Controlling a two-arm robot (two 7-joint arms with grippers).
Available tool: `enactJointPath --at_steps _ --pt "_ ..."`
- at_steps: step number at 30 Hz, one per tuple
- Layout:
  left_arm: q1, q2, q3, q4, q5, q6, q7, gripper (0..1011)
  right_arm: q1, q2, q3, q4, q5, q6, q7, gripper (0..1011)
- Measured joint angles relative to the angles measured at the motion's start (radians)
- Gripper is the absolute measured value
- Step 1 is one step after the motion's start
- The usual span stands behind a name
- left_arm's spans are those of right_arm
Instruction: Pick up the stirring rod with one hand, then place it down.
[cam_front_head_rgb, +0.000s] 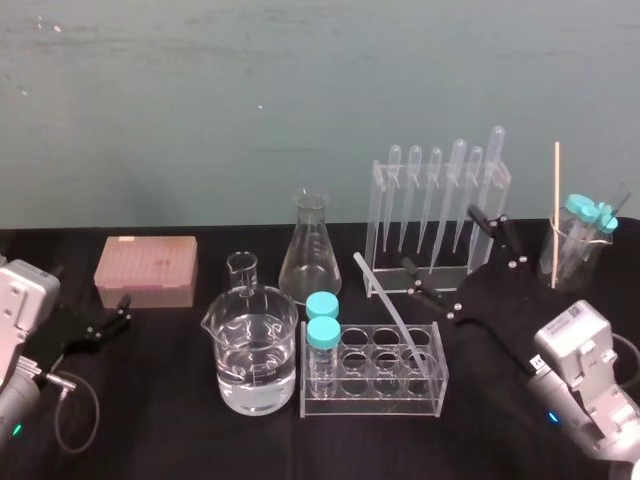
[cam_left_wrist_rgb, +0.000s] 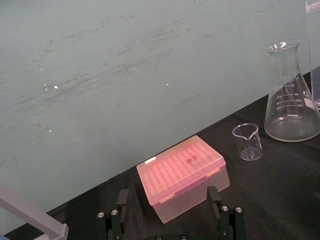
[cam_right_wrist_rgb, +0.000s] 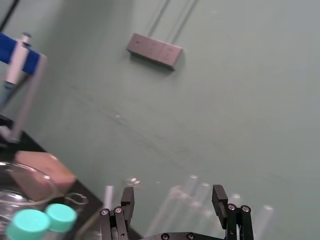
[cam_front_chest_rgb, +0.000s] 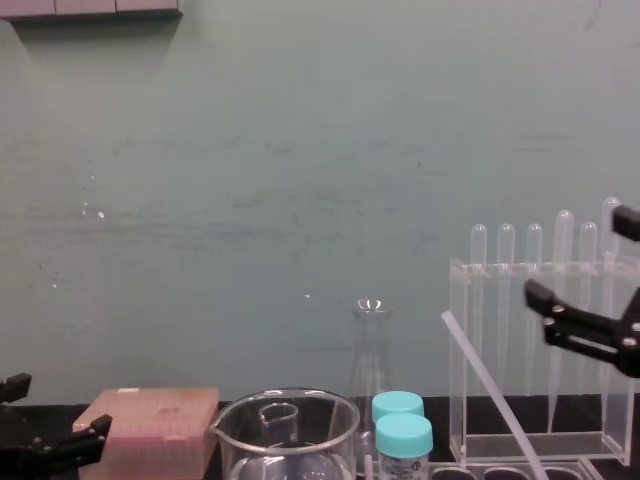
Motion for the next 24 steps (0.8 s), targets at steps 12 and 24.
enactJointPath --at_steps 12,24 --pt "0.000 0.000 0.000 0.000 0.000 0.000 0.000 1000 0.083 -0.017 -0.029 0.024 0.301 0.177 0.298 1000" --pt "0.000 0.000 0.000 0.000 0.000 0.000 0.000 1000 0.153 -0.052 -0.052 0.088 0.346 0.320 0.417 1000"
